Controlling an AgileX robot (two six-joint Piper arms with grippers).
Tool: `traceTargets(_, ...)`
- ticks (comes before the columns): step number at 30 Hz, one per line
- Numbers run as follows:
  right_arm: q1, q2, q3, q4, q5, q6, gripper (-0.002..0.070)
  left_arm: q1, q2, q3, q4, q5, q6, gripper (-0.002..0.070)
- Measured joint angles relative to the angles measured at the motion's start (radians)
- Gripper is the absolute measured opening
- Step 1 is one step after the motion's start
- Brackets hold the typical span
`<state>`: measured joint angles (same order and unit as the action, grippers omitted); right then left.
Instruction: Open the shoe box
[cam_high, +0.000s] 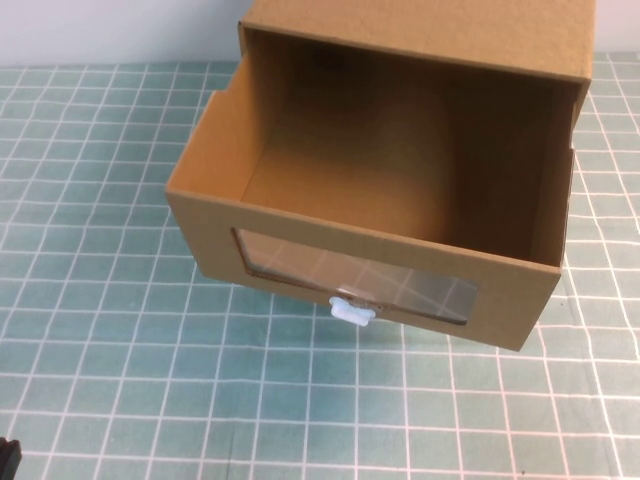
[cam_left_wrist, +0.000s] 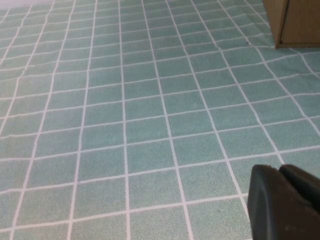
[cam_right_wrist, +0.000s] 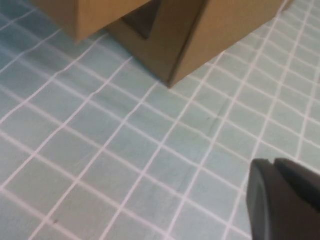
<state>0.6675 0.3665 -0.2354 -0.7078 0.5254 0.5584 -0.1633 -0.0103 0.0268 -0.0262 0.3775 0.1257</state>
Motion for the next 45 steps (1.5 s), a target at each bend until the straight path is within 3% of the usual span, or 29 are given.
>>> traceTargets(11, -0.554, -0.366, 0.000, -0.018, -0.007, 0.000, -0.0013, 0.000, -0.002, 0.000, 0.000, 0.002, 0.000, -0.0005)
traceTargets(16, -0.701, -0.381, 0.000, -0.042, -0.001, 0.000, -0.0013, 0.000, -0.004, 0.000, 0.000, 0.002, 0.000, -0.0005)
traceTargets(22, -0.729, -0.381, 0.023, 0.001, -0.061, 0.036, -0.0013, 0.000, -0.004, 0.000, 0.000, 0.002, 0.000, -0.0005)
traceTargets(27, -0.729, -0.381, 0.114, 0.027, -0.472, 0.150, -0.0013, 0.000, -0.004, 0.000, 0.000, 0.002, 0.000, -0.0005)
traceTargets(31, -0.729, -0.381, 0.228, 0.105, -0.691, 0.095, -0.0013, 0.000, -0.004, 0.000, 0.000, 0.002, 0.000, -0.0005)
traceTargets(37, -0.729, -0.381, 0.258, 0.652, -0.470, -0.281, -0.0013, 0.000, -0.004, 0.000, 0.000, 0.004, 0.000, -0.0005)
traceTargets(40, -0.729, -0.381, 0.258, 0.735, -0.306, -0.419, -0.0013, 0.000, -0.004, 0.000, 0.000, 0.004, 0.000, -0.0005)
traceTargets(45, -0.729, -0.381, 0.260, 0.748, -0.150, -0.462, -0.0013, 0.000, -0.004, 0.000, 0.000, 0.004, 0.000, -0.0005)
